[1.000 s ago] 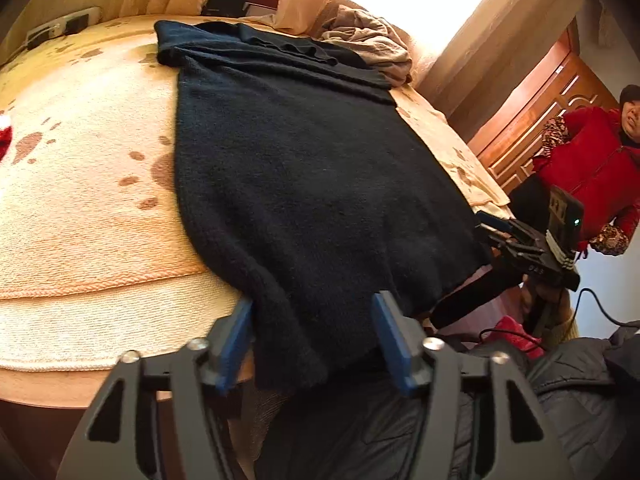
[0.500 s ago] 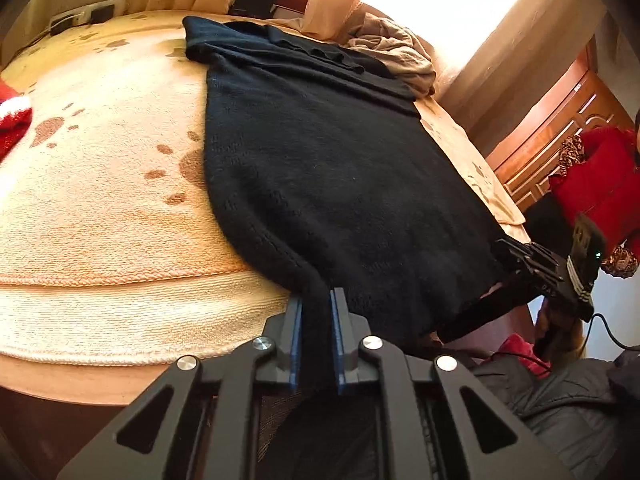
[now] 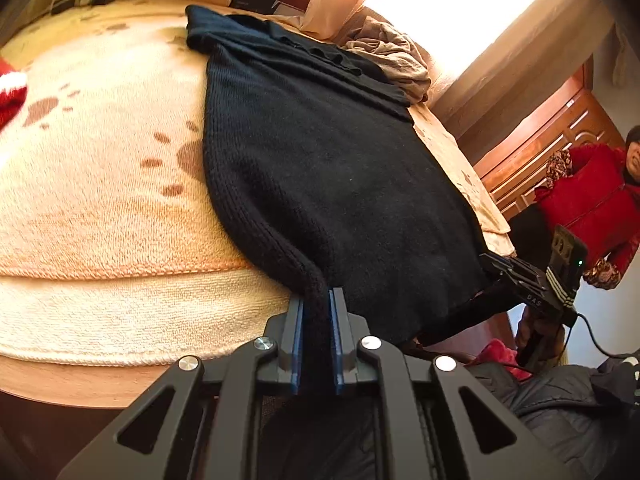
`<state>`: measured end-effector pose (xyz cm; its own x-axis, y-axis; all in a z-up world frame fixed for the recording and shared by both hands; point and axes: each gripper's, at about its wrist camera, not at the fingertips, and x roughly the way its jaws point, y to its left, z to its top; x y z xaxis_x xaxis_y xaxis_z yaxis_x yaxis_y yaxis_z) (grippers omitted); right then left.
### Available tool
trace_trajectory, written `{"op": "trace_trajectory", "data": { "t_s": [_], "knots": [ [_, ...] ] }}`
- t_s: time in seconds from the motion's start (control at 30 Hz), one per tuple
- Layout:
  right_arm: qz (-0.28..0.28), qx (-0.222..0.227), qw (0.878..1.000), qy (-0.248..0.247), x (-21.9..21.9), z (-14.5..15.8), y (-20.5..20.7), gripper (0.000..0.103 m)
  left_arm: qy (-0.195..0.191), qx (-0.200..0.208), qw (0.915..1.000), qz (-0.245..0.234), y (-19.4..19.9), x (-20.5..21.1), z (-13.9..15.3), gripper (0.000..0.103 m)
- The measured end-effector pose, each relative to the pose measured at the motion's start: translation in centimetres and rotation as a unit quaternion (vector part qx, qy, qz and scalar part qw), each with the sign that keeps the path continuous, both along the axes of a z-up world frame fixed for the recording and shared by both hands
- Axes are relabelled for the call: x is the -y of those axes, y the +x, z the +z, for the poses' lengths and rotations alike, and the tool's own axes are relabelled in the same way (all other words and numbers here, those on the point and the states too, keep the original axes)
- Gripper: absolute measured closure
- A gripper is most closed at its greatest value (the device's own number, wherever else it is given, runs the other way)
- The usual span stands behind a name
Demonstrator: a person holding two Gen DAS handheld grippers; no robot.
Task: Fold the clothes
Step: 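Lift the sweater end with both closed grippers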
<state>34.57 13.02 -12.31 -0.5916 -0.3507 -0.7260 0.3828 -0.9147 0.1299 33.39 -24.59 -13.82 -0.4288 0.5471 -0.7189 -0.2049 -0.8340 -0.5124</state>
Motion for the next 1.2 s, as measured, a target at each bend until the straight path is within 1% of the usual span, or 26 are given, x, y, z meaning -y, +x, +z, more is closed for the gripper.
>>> {"op": "trace_trajectory", "data": {
  "t_s": [0.17,0.27,0.33,0.37,0.4,0.47,0.63,0.77,0.87,0.93,1.07,1.13,1.2],
  "knots": [
    [-0.011,0.005,1.0,0.001,-0.3,-0.2,-0.1,0.08,0.006,0.0,1.0,0.001,0.1,0.0,-0.1,0.088],
    [-0.01,-0.008,1.0,0.02,0.1,-0.2,0.1,0.08,0.005,-0.002,1.0,0.004,0.2,-0.1,-0.1,0.09],
    [-0.008,-0.017,0.999,0.03,0.5,-0.1,0.3,0.083,-0.002,-0.009,0.9999,0.004,0.4,-0.3,0.1,0.092],
    [-0.008,-0.02,0.999,0.025,0.4,0.1,0.4,0.089,-0.008,-0.015,0.9999,0.005,0.5,-0.5,0.4,0.092],
    [-0.008,-0.022,1.0,0.014,0.2,0.5,0.3,0.092,-0.01,-0.02,0.9997,0.006,0.6,-0.5,0.6,0.093],
    [-0.007,-0.025,1.0,-0.007,-0.1,1.1,0.2,0.093,-0.006,-0.03,0.9995,0.01,0.8,-0.4,1.2,0.093],
    [-0.006,-0.033,0.998,-0.059,-1.1,2.8,-0.1,0.095,0.019,-0.052,0.9983,0.02,0.8,0.5,2.8,0.093],
    [0.005,-0.05,0.996,-0.08,-0.9,4.7,-0.8,0.096,0.055,-0.059,0.9963,0.029,0.0,1.4,3.8,0.093],
    [0.01,-0.07,0.993,-0.095,-0.9,6.4,-1.7,0.096,0.087,-0.073,0.9927,0.042,-0.9,2.3,4.9,0.093],
    [0.009,-0.085,0.991,-0.106,-1.0,7.6,-2.4,0.097,0.107,-0.091,0.9888,0.052,-1.5,3.0,5.7,0.093],
    [-0.012,-0.12,0.986,-0.119,-1.6,9.5,-4.9,0.097,0.137,-0.125,0.9807,0.062,-3.8,3.8,7.6,0.093],
    [-0.02,-0.125,0.985,-0.119,-1.6,10.1,-7.0,0.097,0.146,-0.139,0.9774,0.064,-5.4,3.9,8.6,0.093],
    [-0.026,-0.127,0.984,-0.119,-1.6,10.5,-9.3,0.097,0.147,-0.147,0.9761,0.063,-7.3,3.9,9.5,0.093]
  ]
}}
